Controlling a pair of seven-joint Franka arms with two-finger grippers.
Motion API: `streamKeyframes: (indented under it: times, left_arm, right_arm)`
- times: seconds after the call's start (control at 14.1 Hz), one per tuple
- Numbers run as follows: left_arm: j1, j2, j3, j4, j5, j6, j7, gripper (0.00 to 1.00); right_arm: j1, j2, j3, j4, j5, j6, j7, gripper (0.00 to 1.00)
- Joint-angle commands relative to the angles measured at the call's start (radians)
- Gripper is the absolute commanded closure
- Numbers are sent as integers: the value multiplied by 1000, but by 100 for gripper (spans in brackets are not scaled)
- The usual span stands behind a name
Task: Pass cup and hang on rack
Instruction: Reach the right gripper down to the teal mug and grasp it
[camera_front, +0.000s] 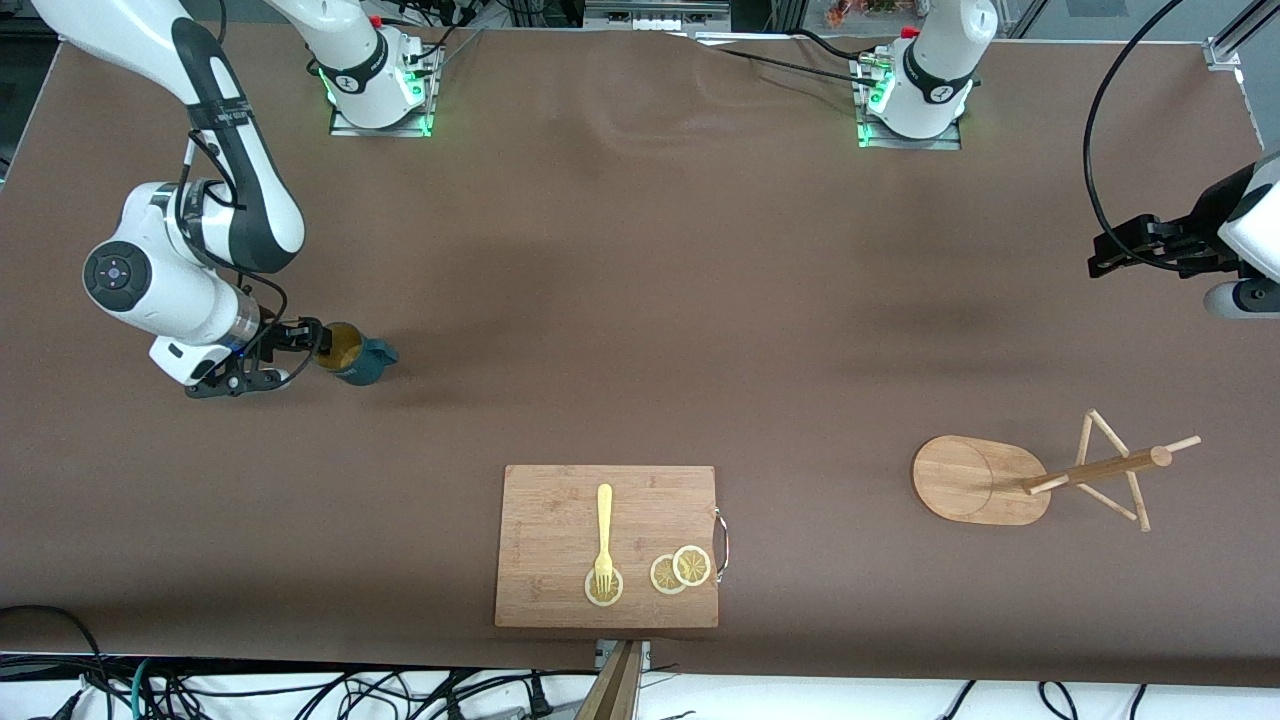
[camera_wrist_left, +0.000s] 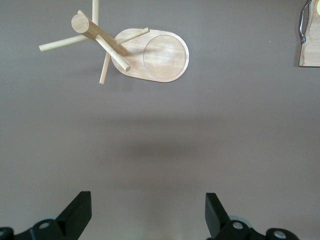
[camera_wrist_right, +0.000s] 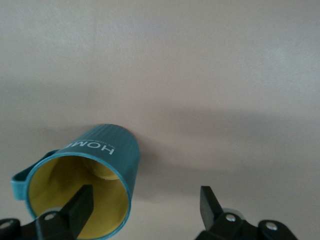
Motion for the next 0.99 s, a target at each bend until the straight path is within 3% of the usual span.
streamKeyframes:
  times: [0.0,0.35,0.5,0.71,0.92]
  left_arm:
    - [3,16,3,33,-19,-12,2,0]
    - [3,16,3,33,-18,-12,2,0]
    - [3,16,3,33,-18,-12,2,0]
    - [4,16,3,33,-18,-12,4,0]
    - [3,16,3,33,-18,-12,2,0]
  right_arm:
    - [-6,21,8,-3,-2,21,2,21]
    - [-3,49,11,-1,5,27,4,47]
    - [-1,49,13,2,5,26,8,64]
    - [14,49,14,5,4,12,25,96]
    - [31,48,16,64,4,-60,21,100]
